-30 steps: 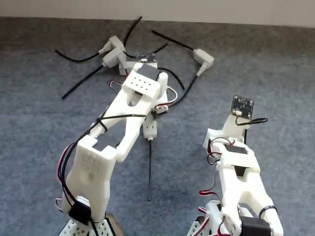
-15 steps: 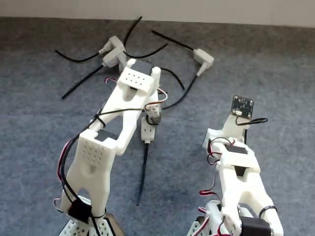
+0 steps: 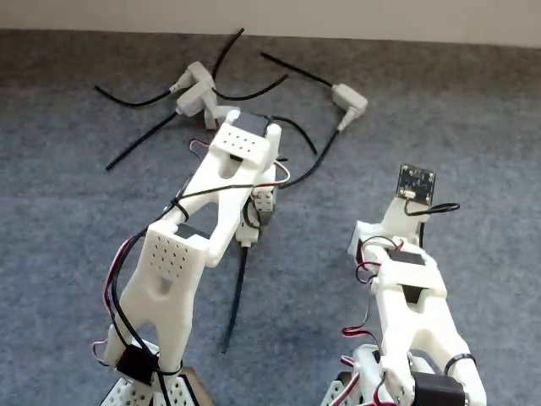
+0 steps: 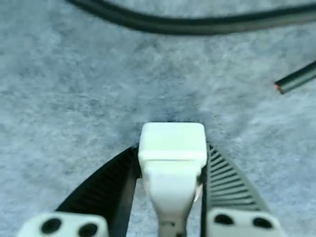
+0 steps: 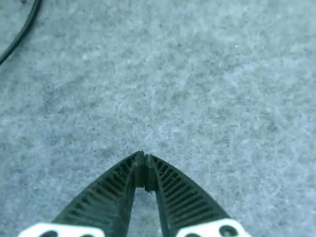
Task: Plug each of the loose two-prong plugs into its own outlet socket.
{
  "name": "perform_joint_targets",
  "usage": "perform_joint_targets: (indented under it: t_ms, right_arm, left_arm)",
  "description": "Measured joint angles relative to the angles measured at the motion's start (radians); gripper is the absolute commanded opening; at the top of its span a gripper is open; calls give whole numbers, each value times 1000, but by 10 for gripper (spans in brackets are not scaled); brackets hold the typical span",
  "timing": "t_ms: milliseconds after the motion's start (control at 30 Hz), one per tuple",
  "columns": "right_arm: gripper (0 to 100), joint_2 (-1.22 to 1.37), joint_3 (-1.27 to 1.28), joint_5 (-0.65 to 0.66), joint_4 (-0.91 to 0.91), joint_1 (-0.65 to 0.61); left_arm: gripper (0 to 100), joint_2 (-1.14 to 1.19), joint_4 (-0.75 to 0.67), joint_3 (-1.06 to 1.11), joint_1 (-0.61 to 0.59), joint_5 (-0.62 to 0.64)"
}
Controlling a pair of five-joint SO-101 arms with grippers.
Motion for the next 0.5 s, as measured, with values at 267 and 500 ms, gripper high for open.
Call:
perform_joint_targets:
  t_ms: [267, 500]
  right_arm:
    - [7, 0, 0, 0, 0, 0]
    - [7, 0, 0, 0, 0, 0]
  left_arm:
    - [5, 11, 0, -81, -3, 0]
    - [65, 14, -5, -368, -121, 0]
